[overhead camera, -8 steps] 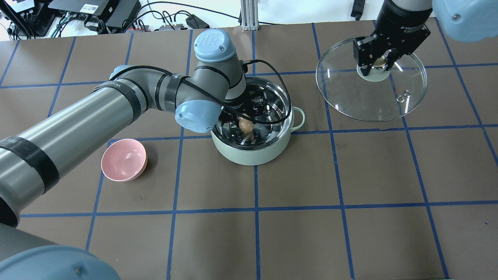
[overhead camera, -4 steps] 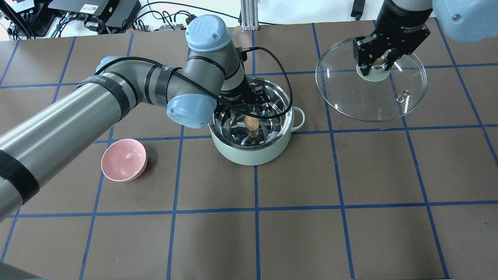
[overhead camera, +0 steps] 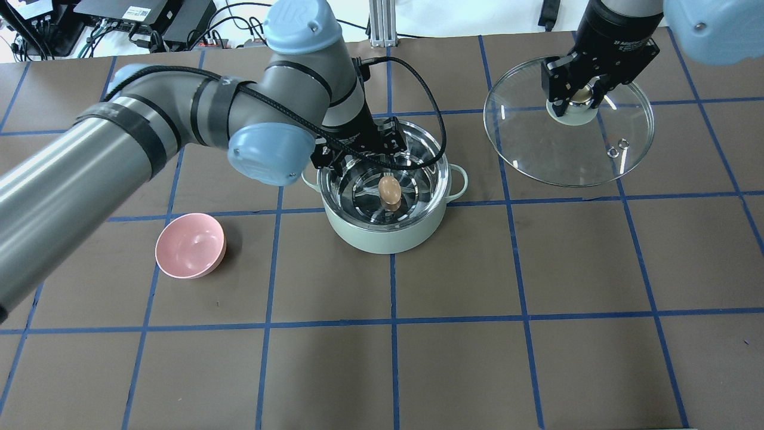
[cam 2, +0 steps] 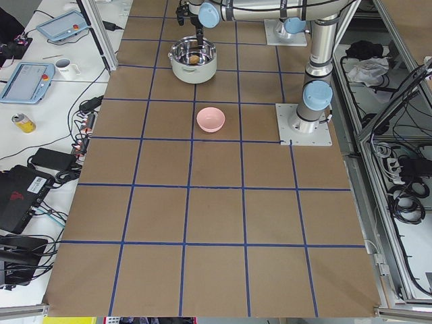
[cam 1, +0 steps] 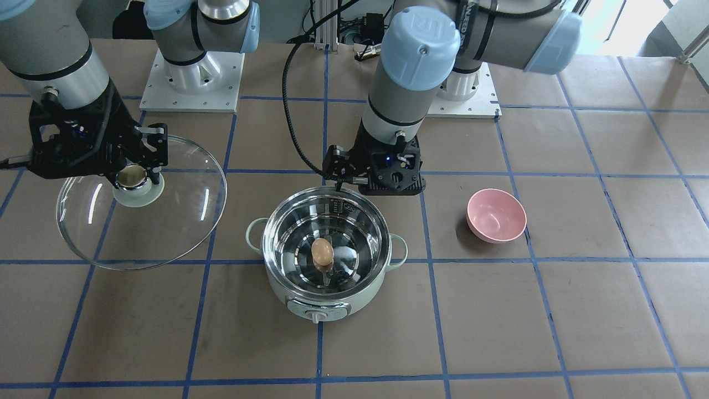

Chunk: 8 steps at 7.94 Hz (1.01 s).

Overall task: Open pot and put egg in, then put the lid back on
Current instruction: 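Withdraw the left gripper while the right gripper carries the glass lid over the pot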

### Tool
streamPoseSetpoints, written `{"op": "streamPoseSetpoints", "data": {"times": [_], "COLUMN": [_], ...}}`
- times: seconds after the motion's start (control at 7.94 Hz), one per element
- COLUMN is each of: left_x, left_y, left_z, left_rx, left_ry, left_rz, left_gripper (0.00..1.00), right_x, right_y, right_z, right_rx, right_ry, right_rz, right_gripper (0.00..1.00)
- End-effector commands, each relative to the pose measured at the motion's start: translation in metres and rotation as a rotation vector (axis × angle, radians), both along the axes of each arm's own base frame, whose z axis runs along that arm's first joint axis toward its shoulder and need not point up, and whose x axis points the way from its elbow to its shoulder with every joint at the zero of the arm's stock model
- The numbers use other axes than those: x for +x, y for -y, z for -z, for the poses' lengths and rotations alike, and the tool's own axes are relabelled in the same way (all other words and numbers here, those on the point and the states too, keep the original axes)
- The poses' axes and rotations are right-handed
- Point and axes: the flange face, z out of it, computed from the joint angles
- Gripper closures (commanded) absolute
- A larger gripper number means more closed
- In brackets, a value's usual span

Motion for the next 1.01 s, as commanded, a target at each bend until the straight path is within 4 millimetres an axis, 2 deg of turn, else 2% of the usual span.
{"op": "streamPoseSetpoints", "data": {"times": [0.0,0.13,0.25,0.38,0.63,0.88], "left_x": [0.104,0.142,0.171,0.175,0.172,0.173], "left_y": [-0.016,-0.013,-0.013,-0.015,-0.016,-0.016], "left_z": [-0.064,-0.074,-0.082,-0.087,-0.087,-0.090], "left_rx": [0.058,0.039,0.024,0.013,0.009,0.004], "left_ry": [0.042,0.083,0.127,0.163,0.156,0.161], "left_rz": [0.075,0.053,0.037,0.076,0.076,0.078], "left_gripper": [0.00,0.00,0.00,0.00,0.00,0.00], "right_x": [0.032,0.071,0.104,0.137,0.198,0.244], "right_y": [-0.003,-0.005,-0.005,-0.011,-0.018,-0.023], "right_z": [0.001,0.002,0.009,0.013,0.038,0.068], "right_rx": [0.001,-0.036,-0.047,-0.059,-0.064,-0.067], "right_ry": [0.110,0.132,0.141,0.150,0.159,0.113], "right_rz": [0.094,0.106,0.140,0.150,0.211,0.188], "right_gripper": [1.00,1.00,1.00,1.00,1.00,1.00]}}
